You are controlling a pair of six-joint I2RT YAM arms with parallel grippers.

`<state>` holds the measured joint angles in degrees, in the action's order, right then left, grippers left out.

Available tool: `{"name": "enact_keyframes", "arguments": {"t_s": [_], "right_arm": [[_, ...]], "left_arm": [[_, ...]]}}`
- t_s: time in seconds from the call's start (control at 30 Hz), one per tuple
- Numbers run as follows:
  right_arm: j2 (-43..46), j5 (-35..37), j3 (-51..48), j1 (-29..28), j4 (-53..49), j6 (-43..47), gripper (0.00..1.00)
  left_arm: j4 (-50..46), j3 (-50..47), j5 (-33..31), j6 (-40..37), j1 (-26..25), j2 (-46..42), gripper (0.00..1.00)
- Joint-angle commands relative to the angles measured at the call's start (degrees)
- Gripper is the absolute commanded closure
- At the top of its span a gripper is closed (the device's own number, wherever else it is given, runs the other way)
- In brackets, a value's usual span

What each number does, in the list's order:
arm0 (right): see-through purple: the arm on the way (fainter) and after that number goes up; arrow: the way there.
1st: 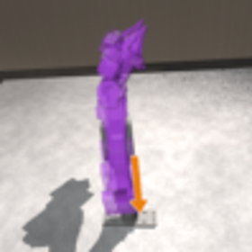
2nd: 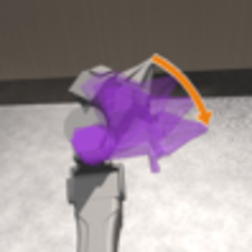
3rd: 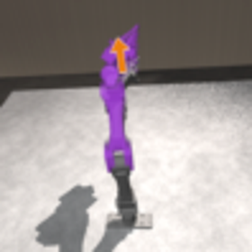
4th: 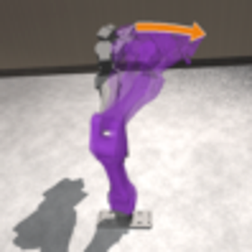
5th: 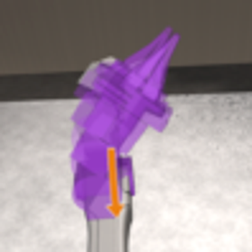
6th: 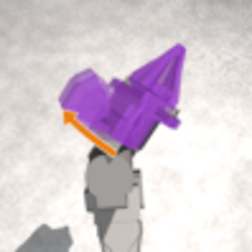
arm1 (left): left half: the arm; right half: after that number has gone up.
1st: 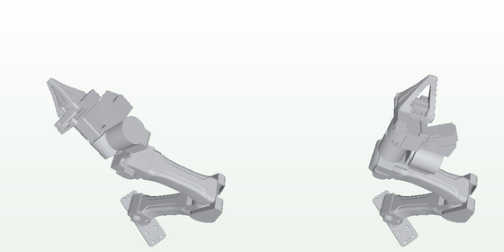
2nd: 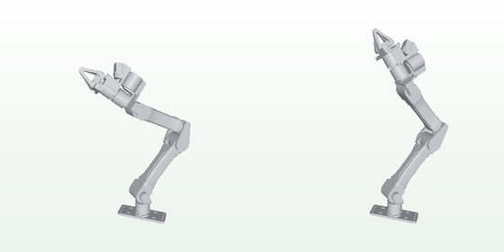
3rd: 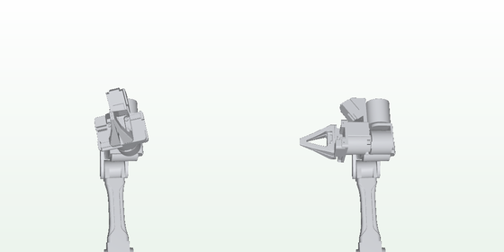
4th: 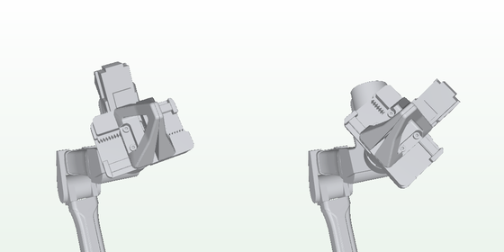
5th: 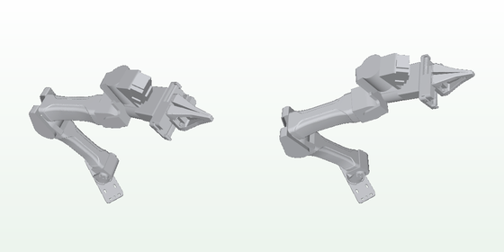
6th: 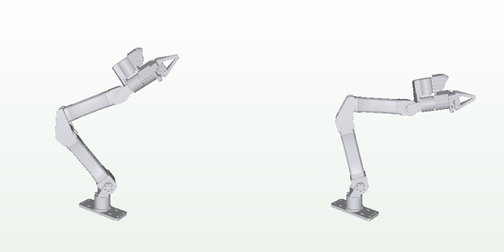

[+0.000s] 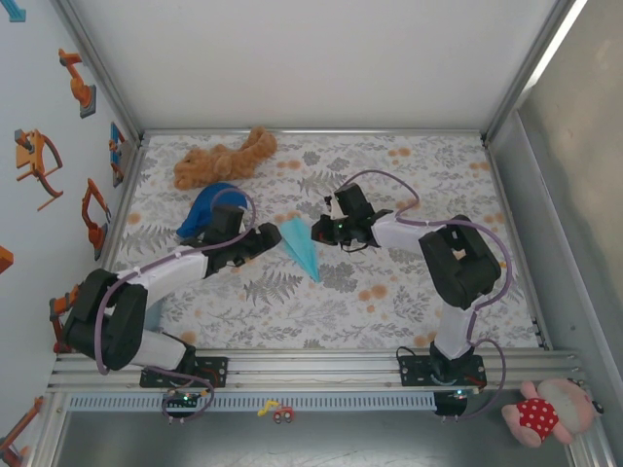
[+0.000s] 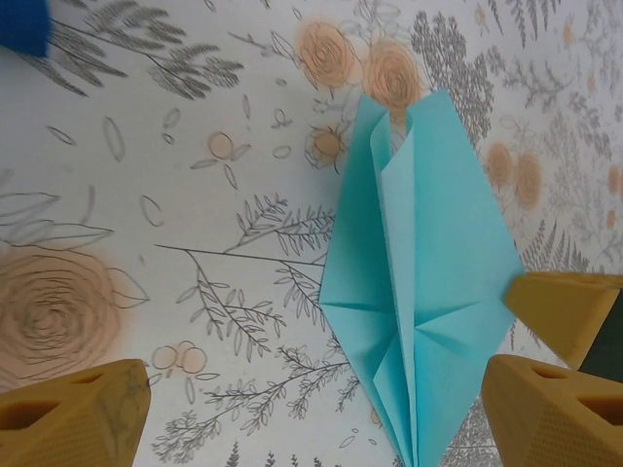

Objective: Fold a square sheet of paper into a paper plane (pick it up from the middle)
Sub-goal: Turn over a paper plane at the center of the table.

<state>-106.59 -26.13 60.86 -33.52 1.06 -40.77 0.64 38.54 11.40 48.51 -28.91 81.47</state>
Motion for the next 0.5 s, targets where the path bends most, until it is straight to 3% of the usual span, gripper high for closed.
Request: {"name": "enact_keyframes", "arguments": {"t_s": [0.0, 0.23, 0.47], "right_arm": [[1.3, -0.43, -1.34, 1.03, 2.72, -0.74, 1.0], [1.2, 0.32, -2.96, 2.31, 4.06, -1.49, 1.0], [1.53, 1.59, -4.17, 3.15, 3.89, -1.63, 1.0]], "left_arm": [[3.71, 0.72, 2.17, 2.83, -2.02, 2.73, 0.18], [8.24, 3.8, 5.11, 5.01, -4.33, 10.66, 0.41], [9.79, 5.22, 5.82, 5.77, -4.58, 13.9, 0.53]]}}
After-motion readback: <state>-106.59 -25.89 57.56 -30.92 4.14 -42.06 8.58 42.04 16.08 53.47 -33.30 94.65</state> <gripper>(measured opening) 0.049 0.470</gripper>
